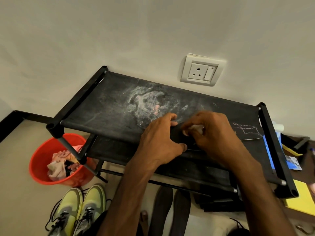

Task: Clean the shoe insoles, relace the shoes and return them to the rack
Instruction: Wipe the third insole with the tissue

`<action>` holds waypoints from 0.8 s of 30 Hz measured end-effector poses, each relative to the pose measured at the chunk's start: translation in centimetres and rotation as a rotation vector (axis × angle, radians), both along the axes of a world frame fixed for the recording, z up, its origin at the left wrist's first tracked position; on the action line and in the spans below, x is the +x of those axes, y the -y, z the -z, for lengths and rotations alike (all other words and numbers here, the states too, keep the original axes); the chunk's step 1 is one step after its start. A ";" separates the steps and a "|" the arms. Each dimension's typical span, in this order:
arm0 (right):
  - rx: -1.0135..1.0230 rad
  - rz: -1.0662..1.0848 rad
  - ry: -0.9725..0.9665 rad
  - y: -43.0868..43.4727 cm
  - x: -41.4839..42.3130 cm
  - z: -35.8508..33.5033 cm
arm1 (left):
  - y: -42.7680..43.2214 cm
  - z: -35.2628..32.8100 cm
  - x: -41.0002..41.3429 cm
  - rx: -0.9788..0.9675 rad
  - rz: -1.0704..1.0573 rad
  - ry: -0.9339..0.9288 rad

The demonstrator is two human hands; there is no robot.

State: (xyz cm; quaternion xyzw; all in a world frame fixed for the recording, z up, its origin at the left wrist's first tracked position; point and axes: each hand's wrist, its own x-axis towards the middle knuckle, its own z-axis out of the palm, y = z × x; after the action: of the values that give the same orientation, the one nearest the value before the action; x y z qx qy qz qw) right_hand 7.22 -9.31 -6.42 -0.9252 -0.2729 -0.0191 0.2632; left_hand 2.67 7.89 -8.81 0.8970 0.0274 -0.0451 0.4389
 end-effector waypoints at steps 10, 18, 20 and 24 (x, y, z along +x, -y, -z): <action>-0.032 -0.084 0.010 -0.1 0.8 0.0 | 0.0 -0.3 0.0 -0.033 -0.007 0.003; -0.229 -0.166 -0.277 1.7 -0.2 -3.0 | 0.0 -0.4 0.0 -0.032 -0.004 0.006; -0.202 -0.118 -0.253 1.5 -0.3 -2.8 | -0.1 -0.4 0.0 -0.037 0.000 0.002; -0.063 0.003 -0.101 0.3 0.2 -0.7 | -0.1 -0.4 0.0 -0.048 0.010 -0.008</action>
State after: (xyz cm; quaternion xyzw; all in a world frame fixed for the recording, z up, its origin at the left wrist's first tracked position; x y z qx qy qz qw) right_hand 7.43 -9.60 -5.70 -0.9332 -0.2583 0.0357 0.2473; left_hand 2.64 8.00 -8.46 0.8861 0.0237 -0.0514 0.4601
